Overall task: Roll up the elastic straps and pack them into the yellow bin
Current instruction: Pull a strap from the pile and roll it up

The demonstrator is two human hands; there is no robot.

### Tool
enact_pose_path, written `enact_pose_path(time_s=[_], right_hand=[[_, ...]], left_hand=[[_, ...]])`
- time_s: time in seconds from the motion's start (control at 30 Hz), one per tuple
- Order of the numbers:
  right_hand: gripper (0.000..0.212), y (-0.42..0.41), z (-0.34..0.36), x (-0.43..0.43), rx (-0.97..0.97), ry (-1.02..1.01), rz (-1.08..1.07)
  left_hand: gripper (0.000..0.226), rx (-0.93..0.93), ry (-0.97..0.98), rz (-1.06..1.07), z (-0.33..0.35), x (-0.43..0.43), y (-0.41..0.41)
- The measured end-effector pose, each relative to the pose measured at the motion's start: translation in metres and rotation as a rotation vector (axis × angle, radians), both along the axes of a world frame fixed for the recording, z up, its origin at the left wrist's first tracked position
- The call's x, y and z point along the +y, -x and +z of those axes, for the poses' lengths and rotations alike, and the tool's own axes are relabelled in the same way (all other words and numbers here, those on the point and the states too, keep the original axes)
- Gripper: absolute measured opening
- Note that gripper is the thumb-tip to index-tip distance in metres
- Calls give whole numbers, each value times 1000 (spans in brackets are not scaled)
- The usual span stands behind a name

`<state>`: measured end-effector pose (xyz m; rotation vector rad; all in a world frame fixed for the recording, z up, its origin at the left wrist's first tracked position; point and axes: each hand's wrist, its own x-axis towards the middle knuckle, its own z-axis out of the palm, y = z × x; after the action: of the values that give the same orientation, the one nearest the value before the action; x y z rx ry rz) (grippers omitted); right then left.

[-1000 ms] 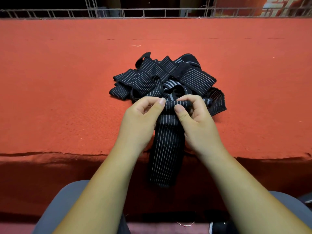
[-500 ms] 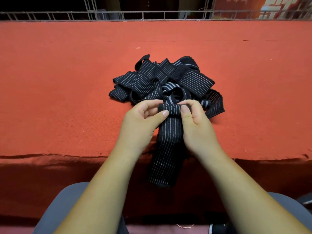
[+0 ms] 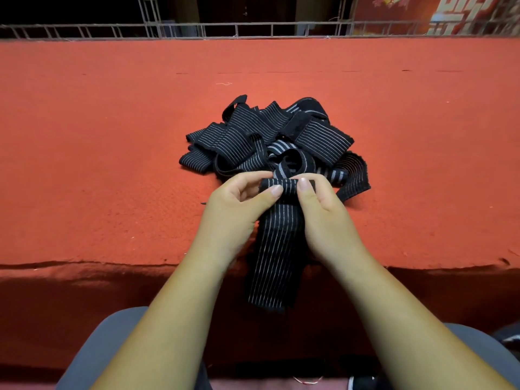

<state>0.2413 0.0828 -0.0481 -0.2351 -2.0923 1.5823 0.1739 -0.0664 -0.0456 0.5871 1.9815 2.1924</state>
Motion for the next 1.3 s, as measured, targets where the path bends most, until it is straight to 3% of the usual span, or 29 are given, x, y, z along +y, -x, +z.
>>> enact_pose_path(time_s=[0.1,0.2,0.3,0.43,0.6,0.87,1.0,1.07,1.2,1.3], right_hand=[[19,-1,0,-1,6,48,38],[23,-1,-1,-2,-4,136,62],[26,-1,-1,-2,-27,186,57],[30,0,-2,1,-36,49,14],[28,-2,-1,4,31,-39,-10],[23,-1,3,2,-76,63,18],[20,1,2,4,-77,104,-14],[20,2,-2,3,-55,106,-13],[38,-1,-2,-2,-22,45,4],[41,-1,0,-1,-33,88,25]], left_hand=[[26,-5,80,24,-2,0,0],[15,45,59,44,-2,0,0],[30,30,0,56,-3,2,1],[36,32,-9,62,0,5,-4],[21,22,30,42,-1,4,-6],[38,53,32,-1,-3,1,-5],[38,-45,17,21,0,2,-6],[34,-9,83,57,2,3,-8],[29,22,122,122,-2,4,-10],[29,-67,32,47,-3,4,-9]])
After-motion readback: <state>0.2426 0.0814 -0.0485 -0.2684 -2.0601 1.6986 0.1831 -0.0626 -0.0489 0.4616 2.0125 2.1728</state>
